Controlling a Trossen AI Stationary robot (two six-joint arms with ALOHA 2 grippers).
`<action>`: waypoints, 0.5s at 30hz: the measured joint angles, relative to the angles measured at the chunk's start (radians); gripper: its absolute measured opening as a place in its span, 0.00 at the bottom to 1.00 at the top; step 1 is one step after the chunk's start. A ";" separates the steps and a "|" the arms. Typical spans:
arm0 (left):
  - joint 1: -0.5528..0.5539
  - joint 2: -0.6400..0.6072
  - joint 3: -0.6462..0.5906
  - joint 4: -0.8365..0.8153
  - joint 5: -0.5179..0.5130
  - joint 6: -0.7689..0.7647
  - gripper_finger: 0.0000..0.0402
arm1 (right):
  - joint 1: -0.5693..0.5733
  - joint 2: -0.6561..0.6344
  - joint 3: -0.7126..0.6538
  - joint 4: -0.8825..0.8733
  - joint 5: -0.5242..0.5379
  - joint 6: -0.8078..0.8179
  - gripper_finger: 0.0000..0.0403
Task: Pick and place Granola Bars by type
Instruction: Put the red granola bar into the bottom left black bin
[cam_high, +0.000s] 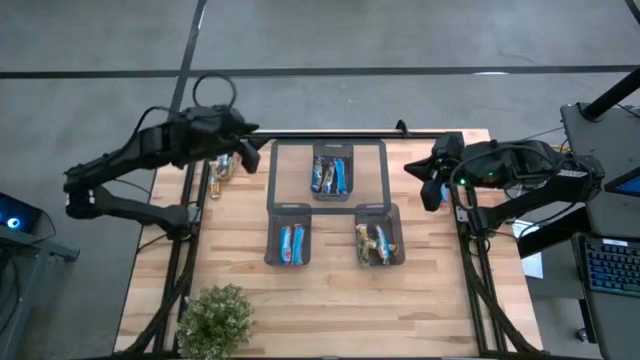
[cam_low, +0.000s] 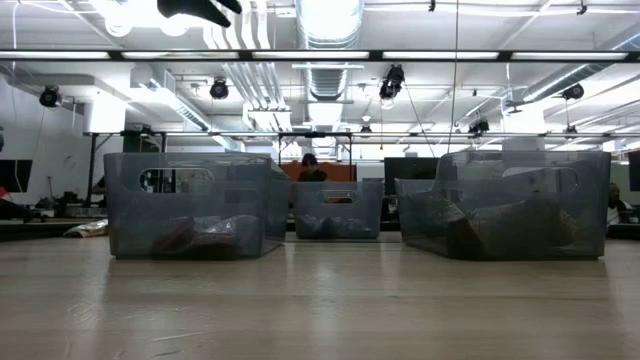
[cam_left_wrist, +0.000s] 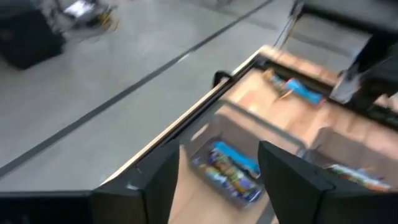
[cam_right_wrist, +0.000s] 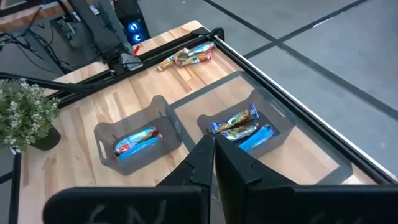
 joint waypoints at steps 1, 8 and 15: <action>0.013 0.021 0.031 -0.032 0.000 0.001 0.52 | 0.000 0.000 0.000 0.000 0.000 0.000 0.02; 0.135 0.142 0.175 -0.216 0.007 0.035 0.55 | 0.000 -0.002 -0.001 -0.001 -0.004 0.018 0.02; 0.311 0.198 0.196 -0.244 0.139 0.032 0.55 | 0.000 -0.002 -0.003 -0.001 -0.013 0.021 0.02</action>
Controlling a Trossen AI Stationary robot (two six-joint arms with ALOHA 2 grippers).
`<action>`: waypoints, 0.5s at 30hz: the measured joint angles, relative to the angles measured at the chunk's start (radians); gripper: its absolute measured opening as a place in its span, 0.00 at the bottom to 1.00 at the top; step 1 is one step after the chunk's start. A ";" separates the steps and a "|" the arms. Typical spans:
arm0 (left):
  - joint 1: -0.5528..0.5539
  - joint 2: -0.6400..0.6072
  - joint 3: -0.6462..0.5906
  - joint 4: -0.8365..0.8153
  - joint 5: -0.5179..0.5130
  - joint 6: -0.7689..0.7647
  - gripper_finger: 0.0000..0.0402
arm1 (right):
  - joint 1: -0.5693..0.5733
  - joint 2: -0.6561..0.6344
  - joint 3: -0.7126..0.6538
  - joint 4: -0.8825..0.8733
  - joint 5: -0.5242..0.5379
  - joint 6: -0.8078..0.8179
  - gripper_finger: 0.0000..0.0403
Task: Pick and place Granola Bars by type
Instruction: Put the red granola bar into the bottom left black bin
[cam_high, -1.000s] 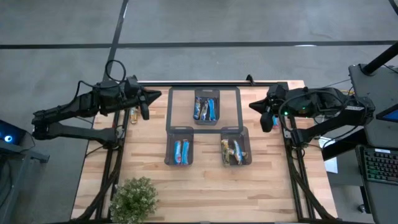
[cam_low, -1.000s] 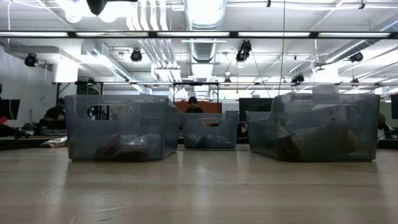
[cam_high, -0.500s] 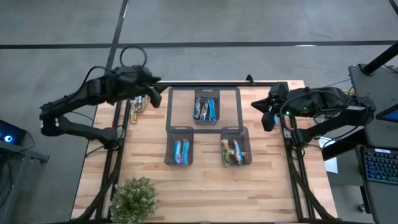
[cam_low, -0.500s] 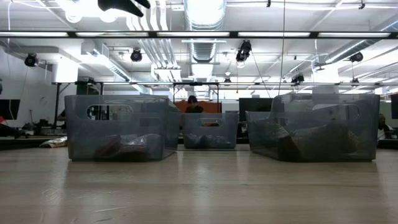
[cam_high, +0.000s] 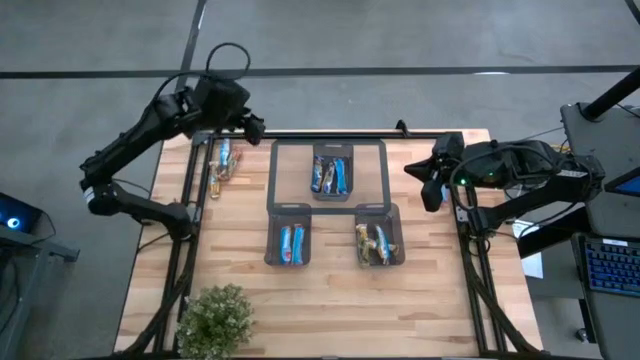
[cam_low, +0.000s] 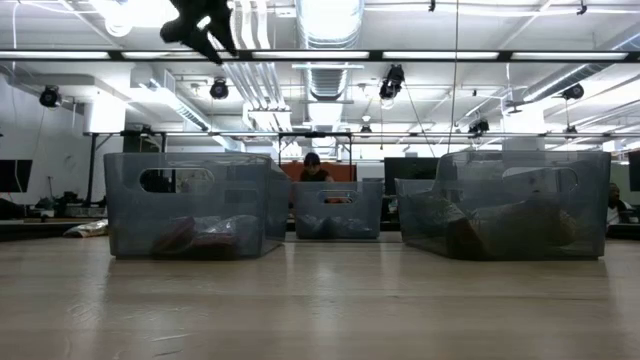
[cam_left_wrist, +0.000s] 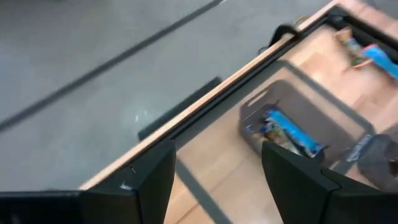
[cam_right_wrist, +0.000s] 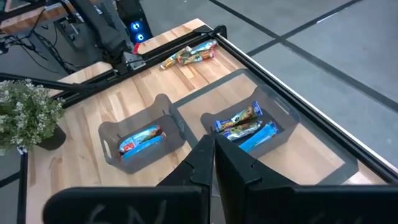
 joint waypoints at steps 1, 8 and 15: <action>0.026 0.008 0.000 -0.013 0.014 -0.002 0.55 | 0.000 0.000 0.000 0.000 0.000 0.002 0.02; 0.197 0.069 -0.001 -0.157 0.031 -0.011 0.55 | 0.000 0.000 -0.002 -0.001 -0.001 0.002 0.02; 0.257 0.140 -0.001 -0.235 0.031 -0.005 0.55 | 0.000 0.000 -0.016 -0.003 -0.001 0.001 0.02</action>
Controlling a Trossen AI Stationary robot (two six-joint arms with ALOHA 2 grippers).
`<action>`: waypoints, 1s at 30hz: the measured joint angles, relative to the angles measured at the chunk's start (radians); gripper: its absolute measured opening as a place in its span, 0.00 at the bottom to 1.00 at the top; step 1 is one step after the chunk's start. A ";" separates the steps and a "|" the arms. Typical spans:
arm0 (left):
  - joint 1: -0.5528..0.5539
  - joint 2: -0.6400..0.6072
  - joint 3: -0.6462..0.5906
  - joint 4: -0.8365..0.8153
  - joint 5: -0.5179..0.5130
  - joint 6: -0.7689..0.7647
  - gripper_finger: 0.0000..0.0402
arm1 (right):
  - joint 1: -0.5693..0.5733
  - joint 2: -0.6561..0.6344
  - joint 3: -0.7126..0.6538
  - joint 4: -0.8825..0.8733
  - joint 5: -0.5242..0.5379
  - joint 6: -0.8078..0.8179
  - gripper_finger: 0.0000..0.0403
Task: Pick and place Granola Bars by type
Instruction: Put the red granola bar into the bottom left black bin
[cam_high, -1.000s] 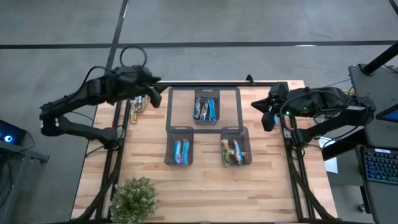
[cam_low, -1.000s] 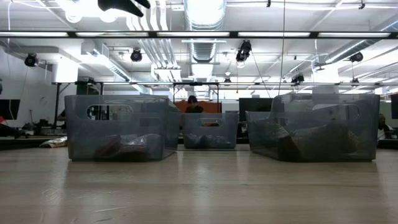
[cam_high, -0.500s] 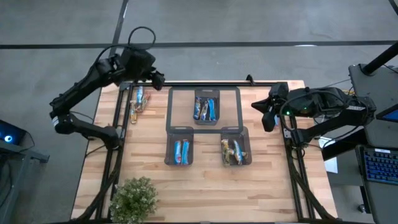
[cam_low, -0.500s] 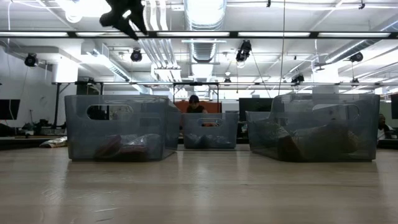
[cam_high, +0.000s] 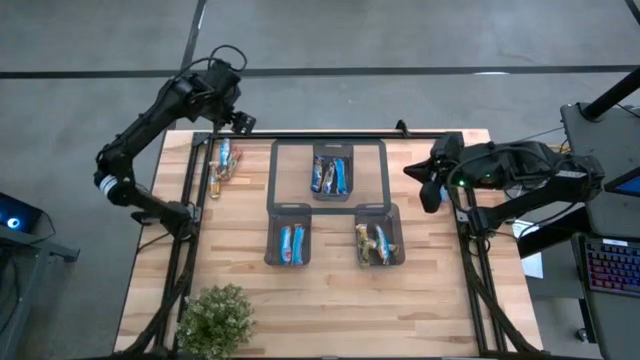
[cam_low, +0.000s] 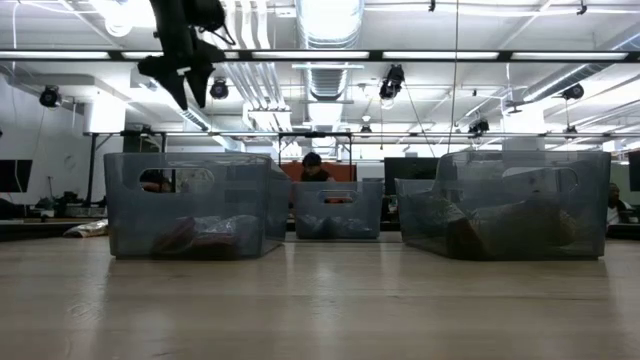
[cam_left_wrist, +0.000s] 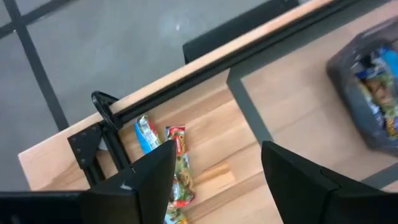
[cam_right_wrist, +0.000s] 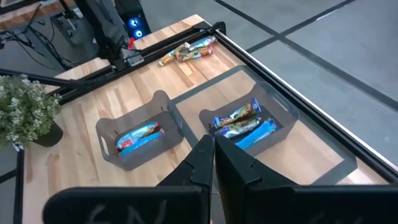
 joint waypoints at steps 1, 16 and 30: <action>0.000 0.009 0.000 -0.003 0.000 0.010 0.55 | 0.000 0.000 -0.005 0.000 0.000 0.000 0.02; 0.048 0.151 -0.001 -0.029 -0.003 0.102 0.55 | 0.000 -0.017 -0.077 0.000 -0.042 0.081 0.02; 0.098 0.237 0.027 -0.071 0.019 0.131 0.55 | 0.000 -0.060 -0.078 0.001 -0.041 0.093 0.02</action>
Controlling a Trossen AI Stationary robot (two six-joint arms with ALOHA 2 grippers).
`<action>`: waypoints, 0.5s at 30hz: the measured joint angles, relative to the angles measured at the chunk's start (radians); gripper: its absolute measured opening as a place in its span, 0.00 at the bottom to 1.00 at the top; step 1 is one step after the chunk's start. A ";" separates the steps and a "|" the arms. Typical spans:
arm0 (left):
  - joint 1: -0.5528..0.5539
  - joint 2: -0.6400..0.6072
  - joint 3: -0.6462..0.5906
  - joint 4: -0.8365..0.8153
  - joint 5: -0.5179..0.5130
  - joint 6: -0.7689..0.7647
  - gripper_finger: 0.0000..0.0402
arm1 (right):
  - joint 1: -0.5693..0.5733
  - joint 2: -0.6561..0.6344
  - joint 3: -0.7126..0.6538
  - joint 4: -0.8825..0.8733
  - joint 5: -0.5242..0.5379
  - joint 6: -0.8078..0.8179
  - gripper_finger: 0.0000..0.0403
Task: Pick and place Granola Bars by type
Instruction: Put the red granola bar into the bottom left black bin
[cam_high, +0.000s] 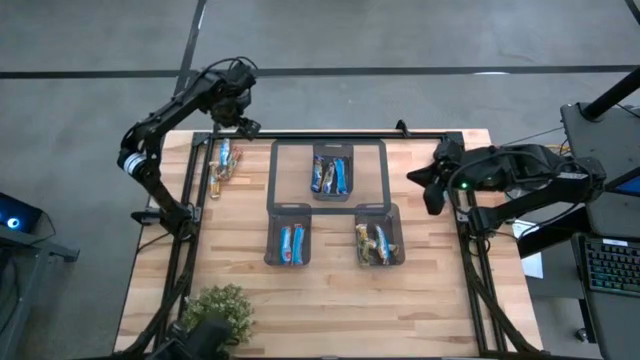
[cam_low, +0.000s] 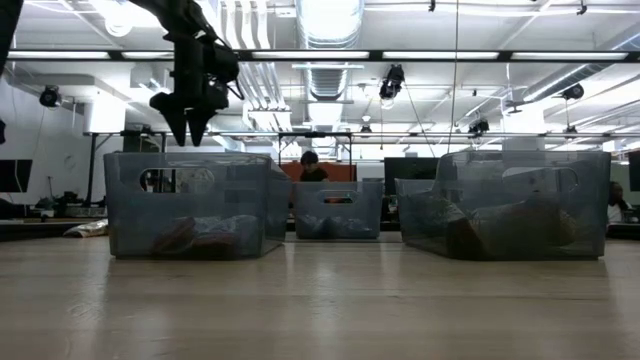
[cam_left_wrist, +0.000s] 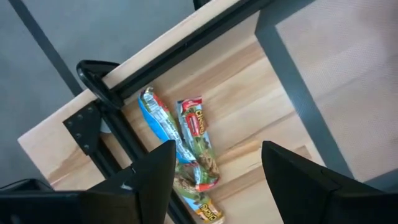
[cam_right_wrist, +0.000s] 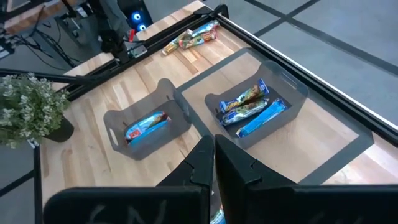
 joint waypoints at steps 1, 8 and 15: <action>0.002 0.007 0.009 -0.002 0.000 -0.002 0.55 | 0.000 -0.002 -0.001 0.000 0.000 0.004 0.02; 0.007 0.075 0.076 -0.068 0.012 -0.008 0.55 | 0.000 -0.024 -0.019 0.002 0.024 0.019 0.02; 0.007 0.119 0.147 -0.110 0.017 -0.002 0.55 | 0.000 -0.046 -0.045 0.005 0.030 0.033 0.02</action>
